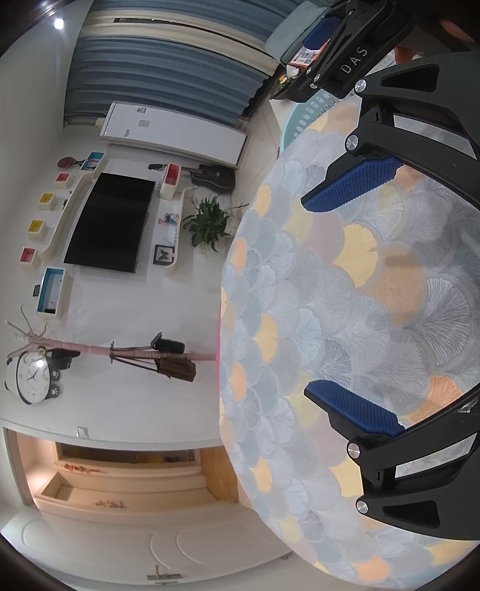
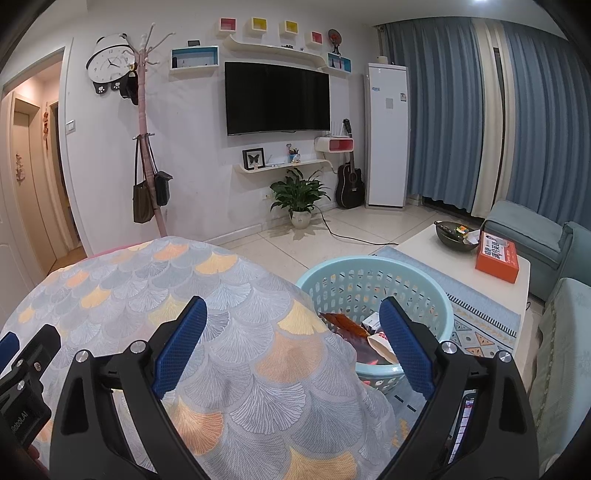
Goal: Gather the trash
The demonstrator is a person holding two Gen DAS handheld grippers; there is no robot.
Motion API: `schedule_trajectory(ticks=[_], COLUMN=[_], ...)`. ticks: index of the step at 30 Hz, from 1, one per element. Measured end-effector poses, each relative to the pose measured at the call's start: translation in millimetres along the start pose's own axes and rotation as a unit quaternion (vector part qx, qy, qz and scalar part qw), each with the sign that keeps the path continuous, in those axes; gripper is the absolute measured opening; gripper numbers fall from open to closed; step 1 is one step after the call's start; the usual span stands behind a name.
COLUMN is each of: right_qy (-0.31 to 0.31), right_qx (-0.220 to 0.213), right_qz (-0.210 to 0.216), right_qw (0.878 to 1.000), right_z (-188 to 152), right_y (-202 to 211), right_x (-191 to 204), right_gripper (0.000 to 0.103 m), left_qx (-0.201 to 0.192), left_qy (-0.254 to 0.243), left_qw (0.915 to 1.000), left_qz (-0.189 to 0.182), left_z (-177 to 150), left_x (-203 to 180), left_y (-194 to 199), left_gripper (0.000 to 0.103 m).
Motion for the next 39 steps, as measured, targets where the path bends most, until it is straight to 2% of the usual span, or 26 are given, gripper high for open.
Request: schedule_trajectory(ticks=[39], right_qy=[0.001], right_qx=[0.001], right_qz=[0.002], right_qw=[1.000], right_z=[1.7], right_y=[-0.2], right_x=[-1.4], right_gripper=[0.090], left_qx=[0.000], left_qy=[-0.006], left_qw=[1.0000], left_qz=[-0.002], left_z=[1.5], left_x=[-3.0], left_y=[0.8], left_gripper=[0.090])
Point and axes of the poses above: each gripper's, at about its wrist camera, not at the fingertips, and y roughly against the way its jaws point, x to its left, z to its top, the point moved 3 cm from there along -y, roughly the way its jaws point, and after that the axes turned 13 degrees about -z, right-handed, at the moved point
